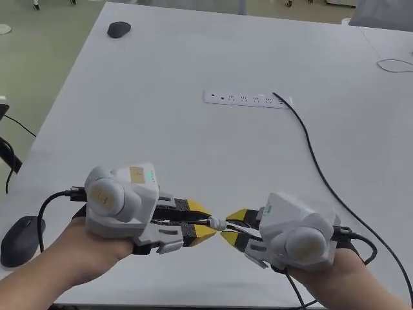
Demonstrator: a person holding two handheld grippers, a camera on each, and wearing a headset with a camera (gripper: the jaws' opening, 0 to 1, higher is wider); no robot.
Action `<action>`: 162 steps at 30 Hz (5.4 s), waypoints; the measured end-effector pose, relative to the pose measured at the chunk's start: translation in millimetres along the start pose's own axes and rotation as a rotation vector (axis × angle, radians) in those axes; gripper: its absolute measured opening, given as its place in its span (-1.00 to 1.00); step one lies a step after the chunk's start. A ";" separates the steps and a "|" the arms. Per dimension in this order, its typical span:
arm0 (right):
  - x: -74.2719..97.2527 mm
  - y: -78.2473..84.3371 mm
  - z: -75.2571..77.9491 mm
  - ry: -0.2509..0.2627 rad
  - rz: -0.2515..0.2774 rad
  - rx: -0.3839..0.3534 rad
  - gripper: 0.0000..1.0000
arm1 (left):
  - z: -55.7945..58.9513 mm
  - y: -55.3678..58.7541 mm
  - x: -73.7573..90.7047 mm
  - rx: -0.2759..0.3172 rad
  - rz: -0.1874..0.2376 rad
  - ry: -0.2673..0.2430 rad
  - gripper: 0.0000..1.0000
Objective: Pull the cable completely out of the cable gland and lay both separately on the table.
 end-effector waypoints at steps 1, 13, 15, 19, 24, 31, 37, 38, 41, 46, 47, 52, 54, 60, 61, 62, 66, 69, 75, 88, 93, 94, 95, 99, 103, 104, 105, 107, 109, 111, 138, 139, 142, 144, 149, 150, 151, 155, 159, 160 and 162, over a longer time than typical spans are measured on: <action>-0.1 0.4 0.1 0.001 -0.002 0.000 -0.94 | 0.2 0.4 0.1 0.002 -0.002 0.002 -0.70; 0.2 2.8 1.7 0.014 -0.002 -0.044 -1.00 | -0.7 -0.3 0.3 0.003 0.005 -0.002 -0.70; 0.6 5.0 2.3 0.020 -0.006 -0.063 -1.00 | -1.0 -0.3 0.9 0.003 0.005 -0.005 -0.70; 3.1 9.6 4.6 0.035 -0.008 -0.086 -1.00 | -2.6 -1.3 3.1 0.008 0.013 -0.012 -0.70; 4.1 17.6 8.0 0.049 -0.018 -0.125 -1.00 | -4.1 -2.0 3.4 0.007 0.016 -0.019 -0.70; 8.1 26.2 10.3 0.059 -0.030 -0.207 -1.00 | -4.4 -2.4 3.1 0.008 0.019 -0.018 -0.70; 12.2 37.8 11.6 0.076 -0.046 -0.241 -1.00 | -4.0 -3.1 3.5 0.013 0.027 -0.019 -0.70; 13.0 39.8 11.6 0.078 -0.049 -0.247 -1.00 | -4.0 -3.3 3.9 0.014 0.028 -0.020 -0.70; 16.0 46.1 11.8 0.088 -0.057 -0.265 -1.00 | -3.8 -3.8 5.2 0.017 0.032 -0.021 -0.70; 20.4 57.6 11.5 0.099 -0.072 -0.288 -1.00 | -3.7 -3.7 7.2 0.025 0.042 -0.026 -0.70; 21.0 58.8 11.4 0.100 -0.073 -0.291 -1.00 | -3.7 -3.7 7.7 0.029 0.045 -0.028 -0.70; 23.4 66.2 10.5 0.106 -0.085 -0.301 -1.00 | -3.1 -3.8 9.0 0.030 0.050 -0.035 -0.70; 24.3 69.2 9.9 0.110 -0.090 -0.296 -1.00 | -2.8 -3.4 9.2 0.032 0.050 -0.036 -0.70; 28.3 75.5 11.2 0.120 -0.106 -0.294 -1.00 | -2.6 -3.3 10.4 0.033 0.054 -0.042 -0.70; 28.6 75.6 11.7 0.123 -0.106 -0.294 -1.00 | -2.6 -3.0 10.5 0.034 0.053 -0.043 -0.70; 28.8 75.6 12.4 0.124 -0.106 -0.292 -1.00 | -2.3 -2.2 10.2 0.034 0.048 -0.041 -0.70; 29.3 75.1 13.4 0.126 -0.111 -0.289 -1.00 | -1.6 -0.2 8.6 0.032 0.044 -0.037 -0.70; 29.7 75.7 13.8 0.127 -0.113 -0.286 -1.00 | -0.5 1.0 6.9 0.033 0.040 -0.035 -0.70; 31.3 73.5 15.2 0.127 -0.119 -0.282 -1.00 | -0.5 5.7 4.0 0.030 0.028 -0.031 -0.70; 26.2 54.3 35.4 0.127 -0.105 -0.259 -1.00 | 1.9 15.9 -0.4 0.037 0.041 -0.021 -0.70; 21.2 46.1 44.9 0.119 -0.099 -0.241 -1.00 | -0.4 23.0 0.5 0.048 0.041 -0.028 -0.70; 20.2 44.7 46.4 0.118 -0.098 -0.239 -1.00 | -0.7 23.9 1.0 0.047 0.044 -0.030 -0.70; 18.4 42.6 48.6 0.117 -0.097 -0.235 -1.00 | -1.2 25.3 1.5 0.050 0.045 -0.033 -0.70; 11.3 35.3 55.5 0.111 -0.091 -0.226 -1.00 | -1.9 32.8 2.2 0.063 0.039 -0.039 -0.70; 3.5 30.4 60.0 0.100 -0.093 -0.223 -1.00 | -0.6 38.8 1.6 0.071 0.033 -0.038 -0.70; 1.8 29.5 60.7 0.097 -0.096 -0.220 -1.00 | -0.5 41.0 1.3 0.071 0.031 -0.040 -0.70; -0.8 28.2 62.4 0.093 -0.100 -0.214 -1.00 | -0.4 42.6 1.2 0.069 0.030 -0.040 -0.70; -4.6 25.4 65.5 0.089 -0.103 -0.209 -1.00 | -0.1 44.7 1.3 0.070 0.028 -0.041 -0.70; -8.8 23.4 68.6 0.085 -0.111 -0.203 -1.00 | -0.6 48.5 1.3 0.074 0.025 -0.043 -0.70; -12.5 21.9 71.2 0.082 -0.114 -0.196 -1.00 | -1.5 52.3 2.0 0.086 0.021 -0.045 -0.70; -91.0 -1.5 86.8 -0.002 -0.159 -0.145 -1.00 | -17.8 100.6 15.1 0.115 -0.021 -0.059 -0.70; -93.7 -1.9 86.7 -0.003 -0.159 -0.141 -1.00 | -17.9 102.1 15.0 0.113 -0.024 -0.057 -0.70; -105.2 -5.4 85.1 -0.023 -0.158 -0.130 -1.00 | -19.1 105.9 15.3 0.114 -0.026 -0.054 -0.70; -114.4 -8.4 84.1 -0.036 -0.159 -0.121 -1.00 | -20.0 108.6 15.5 0.118 -0.023 -0.053 -0.70; -138.4 -15.5 78.9 -0.080 -0.168 -0.093 -1.00 | -23.2 114.9 16.0 0.129 -0.027 -0.056 -0.70; -142.0 -16.8 77.6 -0.087 -0.170 -0.082 -1.00 | -24.0 116.0 16.4 0.131 -0.026 -0.057 -0.70; -146.8 -18.6 75.5 -0.100 -0.168 -0.071 -1.00 | -25.0 117.4 17.1 0.134 -0.022 -0.059 -0.70; -162.6 -19.0 70.5 -0.136 -0.184 -0.050 -1.00 | -28.3 123.8 18.4 0.129 -0.034 -0.058 -0.70; -175.8 -18.3 63.2 -0.169 -0.192 -0.024 -1.00 | -33.0 129.9 20.8 0.121 -0.039 -0.057 -0.70; -179.4 -18.3 60.9 -0.180 -0.193 -0.023 -1.00 | -34.7 132.4 21.1 0.125 -0.038 -0.057 -0.70; -188.9 -19.3 55.2 -0.206 -0.190 -0.009 -1.00 | -36.6 135.3 21.4 0.126 -0.035 -0.059 -0.70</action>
Point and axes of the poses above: the centre of the closed fingertips' face, and the gripper's own axes: x roughly backward along the fingers, z roughly to its right, y roughly out of its underside, the point moved 6 cm from there along x, roughly backward along the fingers, and after that the axes turned 6 degrees about z, right-handed, at the moved point
